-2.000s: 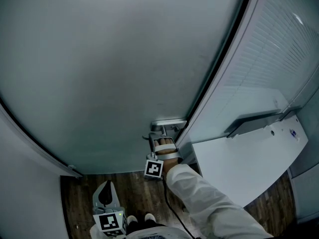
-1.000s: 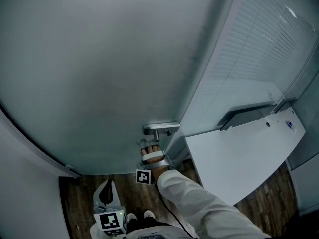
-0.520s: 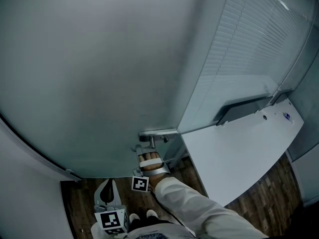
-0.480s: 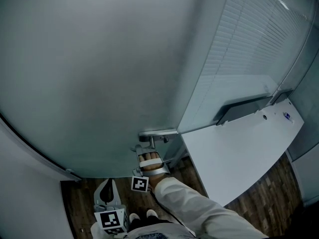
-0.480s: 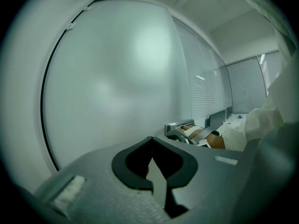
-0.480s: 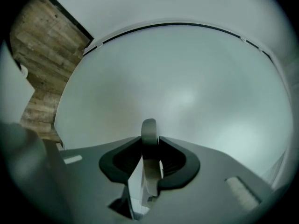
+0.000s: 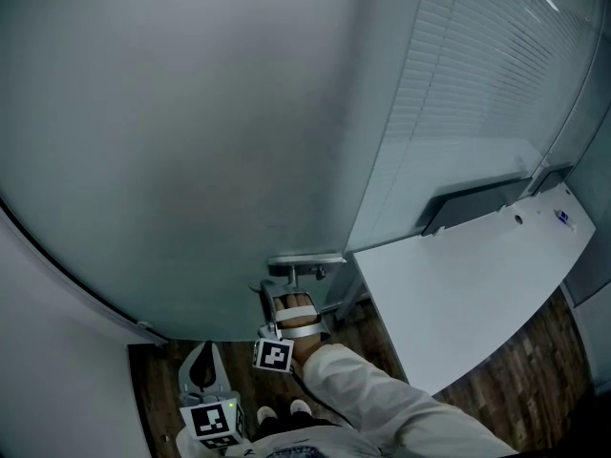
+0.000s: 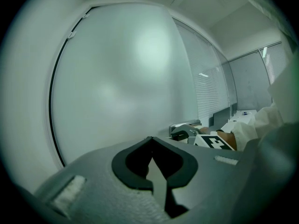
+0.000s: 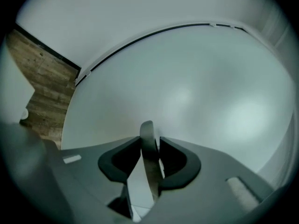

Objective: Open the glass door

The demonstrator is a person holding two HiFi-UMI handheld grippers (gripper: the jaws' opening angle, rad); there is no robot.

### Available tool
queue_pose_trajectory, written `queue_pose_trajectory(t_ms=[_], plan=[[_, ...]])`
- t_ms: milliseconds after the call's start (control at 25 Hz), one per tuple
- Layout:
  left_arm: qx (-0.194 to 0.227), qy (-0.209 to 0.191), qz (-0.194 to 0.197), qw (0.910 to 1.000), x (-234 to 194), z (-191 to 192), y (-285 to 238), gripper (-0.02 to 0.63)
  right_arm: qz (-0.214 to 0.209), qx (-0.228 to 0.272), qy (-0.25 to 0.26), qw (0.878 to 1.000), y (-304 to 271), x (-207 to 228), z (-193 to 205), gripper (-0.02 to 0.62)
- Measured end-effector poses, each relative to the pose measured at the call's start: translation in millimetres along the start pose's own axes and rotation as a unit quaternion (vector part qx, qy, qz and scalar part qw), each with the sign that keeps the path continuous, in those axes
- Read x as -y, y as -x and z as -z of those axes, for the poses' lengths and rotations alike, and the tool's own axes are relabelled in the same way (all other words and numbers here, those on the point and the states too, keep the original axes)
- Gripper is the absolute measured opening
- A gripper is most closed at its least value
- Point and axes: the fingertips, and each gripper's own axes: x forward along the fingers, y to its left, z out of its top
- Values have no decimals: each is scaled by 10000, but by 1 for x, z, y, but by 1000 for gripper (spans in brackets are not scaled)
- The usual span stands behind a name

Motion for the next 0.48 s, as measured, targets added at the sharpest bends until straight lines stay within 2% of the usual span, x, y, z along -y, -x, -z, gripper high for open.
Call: queue_pose_trajectory(t_ms=[80, 120, 160, 200, 240, 280, 320, 360, 440, 480], plan=[[-65, 0, -81, 9999, 4, 1, 6, 3, 37, 104, -36, 9999, 21, 6, 3, 122], [-90, 3, -108, 9999, 6, -1, 9, 3, 147, 200, -229, 9994, 37, 15, 7, 103], [-113, -2, -125, 9999, 7, -4, 11, 3, 220, 319, -597, 9975, 53, 25, 11, 8], [-141, -17, -130, 9998, 8, -6, 12, 3, 169, 437, -1136, 9924, 68, 31, 16, 6], [-182, -35, -124, 9998, 10, -7, 13, 3, -14, 565, -1837, 9813, 84, 35, 21, 6], [-230, -45, -109, 9997, 12, -6, 15, 3, -295, 714, -2654, 9610, 100, 36, 25, 6], [-268, -44, -87, 9996, 15, -5, 17, 3, -629, 861, -3487, 9311, 115, 36, 30, 6], [-280, -41, -54, 9996, 17, -5, 18, 3, -966, 986, -4243, 8949, 128, 35, 35, 6], [-223, -72, 45, 9997, 23, -10, 17, 3, -1419, 1180, -5345, 8248, 150, 38, 46, 5], [-177, -100, 102, 9997, 26, -13, 17, 3, -1468, 1236, -5693, 7994, 160, 43, 52, 6]])
